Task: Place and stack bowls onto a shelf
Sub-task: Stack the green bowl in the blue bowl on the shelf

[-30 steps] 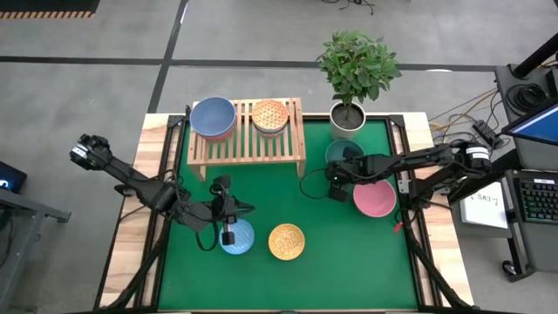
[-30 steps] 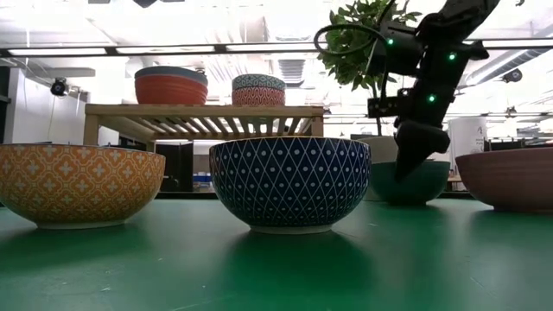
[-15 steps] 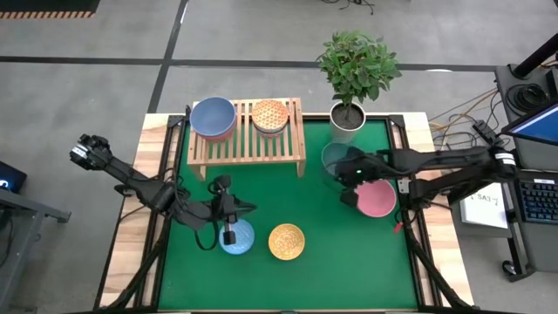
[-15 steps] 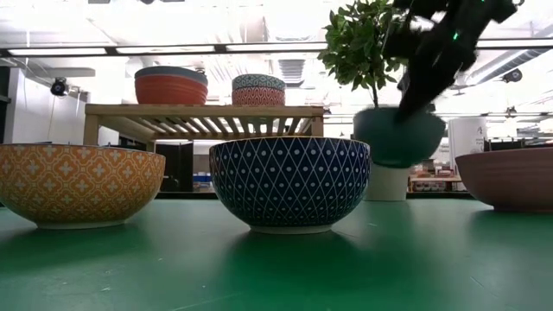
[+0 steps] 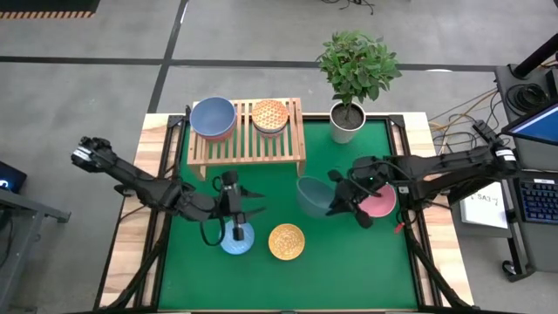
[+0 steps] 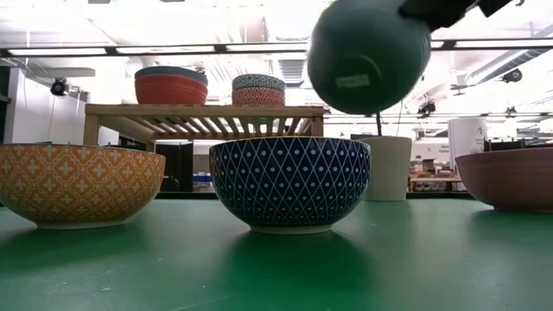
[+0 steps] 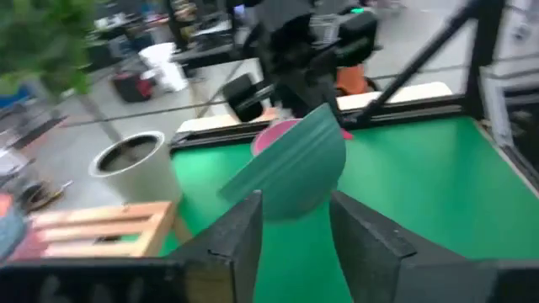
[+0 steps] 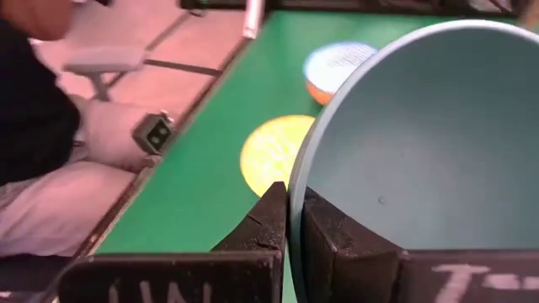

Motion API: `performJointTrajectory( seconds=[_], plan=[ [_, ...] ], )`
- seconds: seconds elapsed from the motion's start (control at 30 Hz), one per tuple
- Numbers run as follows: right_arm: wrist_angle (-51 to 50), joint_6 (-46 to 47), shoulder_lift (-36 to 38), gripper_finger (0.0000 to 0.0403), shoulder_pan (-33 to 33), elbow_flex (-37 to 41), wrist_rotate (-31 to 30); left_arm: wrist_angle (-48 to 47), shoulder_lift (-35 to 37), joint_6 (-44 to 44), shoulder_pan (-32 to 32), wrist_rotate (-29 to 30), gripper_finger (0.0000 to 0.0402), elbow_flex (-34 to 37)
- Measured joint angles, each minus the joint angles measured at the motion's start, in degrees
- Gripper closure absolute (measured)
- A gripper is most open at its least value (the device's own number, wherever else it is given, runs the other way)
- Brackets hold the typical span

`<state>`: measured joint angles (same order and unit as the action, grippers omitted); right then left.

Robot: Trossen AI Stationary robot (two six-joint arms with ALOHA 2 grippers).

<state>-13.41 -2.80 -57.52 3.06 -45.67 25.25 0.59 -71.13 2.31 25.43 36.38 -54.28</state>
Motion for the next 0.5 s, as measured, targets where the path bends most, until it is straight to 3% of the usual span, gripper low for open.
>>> performJointTrajectory(
  seconds=[0.13,0.37,0.5],
  plan=[
    [3.71,-2.7,-4.03,0.0394,0.08,-1.11,3.79,2.06,-2.57,2.24,-3.05,-8.75,0.0255,-0.26],
    [3.39,-7.2,-10.63,0.0394,0.06,-5.63,9.93,4.42,-6.15,3.22,-8.01,-13.24,0.0252,-0.28],
    [2.9,-8.99,-13.04,0.0394,0.06,-7.9,10.85,4.65,-7.12,3.46,-9.7,-20.88,0.0252,-0.28]
  ],
)
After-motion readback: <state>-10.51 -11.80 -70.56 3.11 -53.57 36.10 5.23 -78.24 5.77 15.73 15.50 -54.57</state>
